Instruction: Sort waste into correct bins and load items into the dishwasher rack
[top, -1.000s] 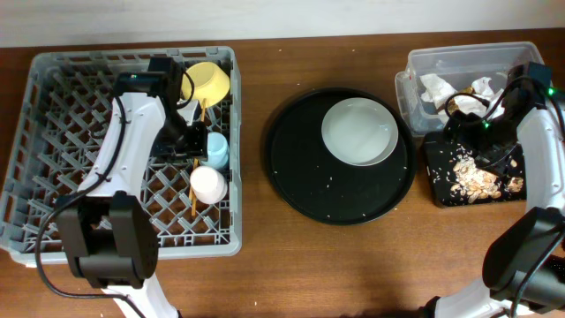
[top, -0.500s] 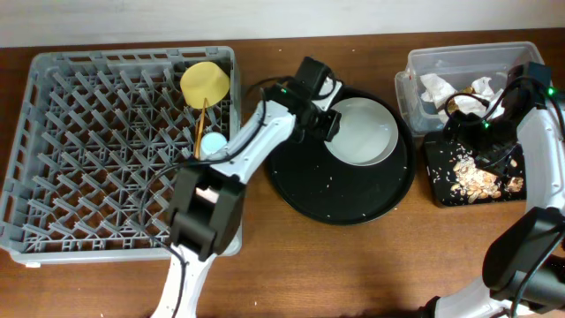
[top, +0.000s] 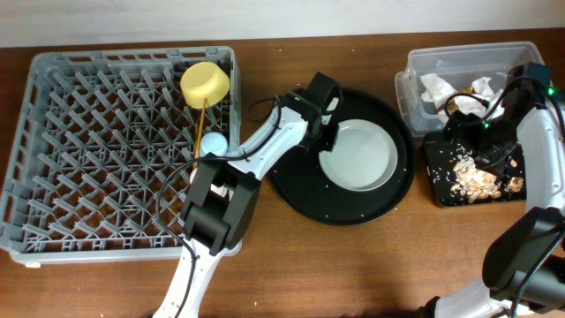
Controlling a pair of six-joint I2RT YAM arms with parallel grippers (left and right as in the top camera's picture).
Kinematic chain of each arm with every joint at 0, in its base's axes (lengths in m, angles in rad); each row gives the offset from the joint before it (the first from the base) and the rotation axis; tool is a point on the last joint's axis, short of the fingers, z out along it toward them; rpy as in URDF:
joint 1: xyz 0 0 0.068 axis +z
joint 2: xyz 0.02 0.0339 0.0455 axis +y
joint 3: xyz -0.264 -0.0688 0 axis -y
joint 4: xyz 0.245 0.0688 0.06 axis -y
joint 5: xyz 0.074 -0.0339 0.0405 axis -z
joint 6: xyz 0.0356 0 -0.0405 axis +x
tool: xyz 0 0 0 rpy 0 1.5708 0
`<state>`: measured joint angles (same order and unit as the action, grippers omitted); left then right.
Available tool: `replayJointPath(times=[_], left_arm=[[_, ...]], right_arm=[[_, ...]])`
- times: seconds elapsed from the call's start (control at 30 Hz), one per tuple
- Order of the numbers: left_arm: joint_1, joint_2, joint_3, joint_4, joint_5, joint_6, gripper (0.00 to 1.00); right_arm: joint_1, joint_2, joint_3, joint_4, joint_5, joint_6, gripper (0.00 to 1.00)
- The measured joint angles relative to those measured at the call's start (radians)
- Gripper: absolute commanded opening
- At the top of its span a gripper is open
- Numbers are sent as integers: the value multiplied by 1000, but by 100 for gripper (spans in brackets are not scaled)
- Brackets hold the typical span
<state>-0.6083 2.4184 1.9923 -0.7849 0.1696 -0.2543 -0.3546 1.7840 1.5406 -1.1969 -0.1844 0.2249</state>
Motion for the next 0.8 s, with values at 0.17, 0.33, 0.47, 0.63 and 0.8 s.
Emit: replayJointPath(times=[0.17,0.33,0.47,0.63,0.8], left_arm=[[118,-31,367,-466,-148,124,1],[130,-196,761,-869,-679,166,0],[180,-344,773,-903,-919,173,0],[399,-487,574,-879,-1066,161,0],[401,-457,49,-564,-1249,180,0]], right_arm=[[0,0,0,-1,0,0,98],[0,0,0,-1,0,0,98],[0,0,0,0,0,0,98],[0,0,0,13,0,0,98],[0,0,0,19,0,0,98]])
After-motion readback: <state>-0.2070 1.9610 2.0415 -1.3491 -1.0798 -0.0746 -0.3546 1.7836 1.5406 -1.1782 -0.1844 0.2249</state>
